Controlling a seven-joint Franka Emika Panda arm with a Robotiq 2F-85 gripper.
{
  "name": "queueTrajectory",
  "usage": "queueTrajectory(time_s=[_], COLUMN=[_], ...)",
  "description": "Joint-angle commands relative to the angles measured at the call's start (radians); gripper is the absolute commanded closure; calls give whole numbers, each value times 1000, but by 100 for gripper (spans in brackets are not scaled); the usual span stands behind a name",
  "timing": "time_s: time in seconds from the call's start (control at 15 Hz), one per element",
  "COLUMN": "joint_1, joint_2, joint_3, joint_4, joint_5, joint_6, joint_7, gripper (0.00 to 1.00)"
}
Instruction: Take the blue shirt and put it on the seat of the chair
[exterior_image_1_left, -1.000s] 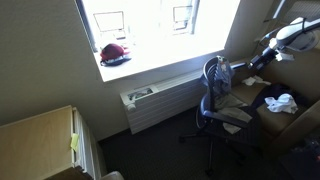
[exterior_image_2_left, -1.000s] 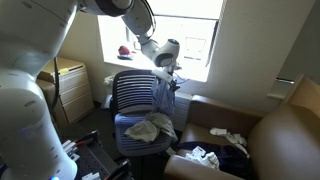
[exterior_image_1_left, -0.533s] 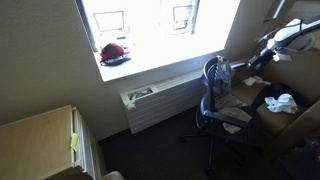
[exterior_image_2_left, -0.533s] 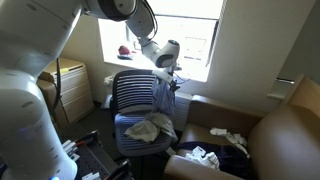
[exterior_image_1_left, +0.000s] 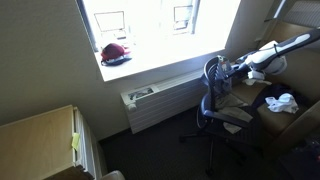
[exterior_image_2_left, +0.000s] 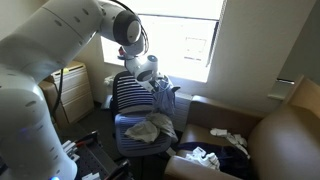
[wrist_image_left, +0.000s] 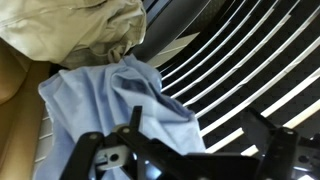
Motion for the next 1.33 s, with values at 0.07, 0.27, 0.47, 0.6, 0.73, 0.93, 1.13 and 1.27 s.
queueTrajectory(time_s=[0.07,0.27,0.47,0.6,0.73,0.93,1.13,1.27], joint_1=[-12,11,-10,-13,-25,-33,-8,1], joint_2=[10,52,189,134,185,290,327,352], joint_3=[13,-44,-26,-31,-11,14,-12,-21], joint_4=[1,22,105,48,80,187,239,267], joint_5=[-65,-122,-180,-207,-220,-274,-315,-327], joint_6=[2,132,237,209,245,368,404,420], joint_7=[56,53,82,114,113,133,175,200], gripper=[0,0,0,0,0,0,28,41])
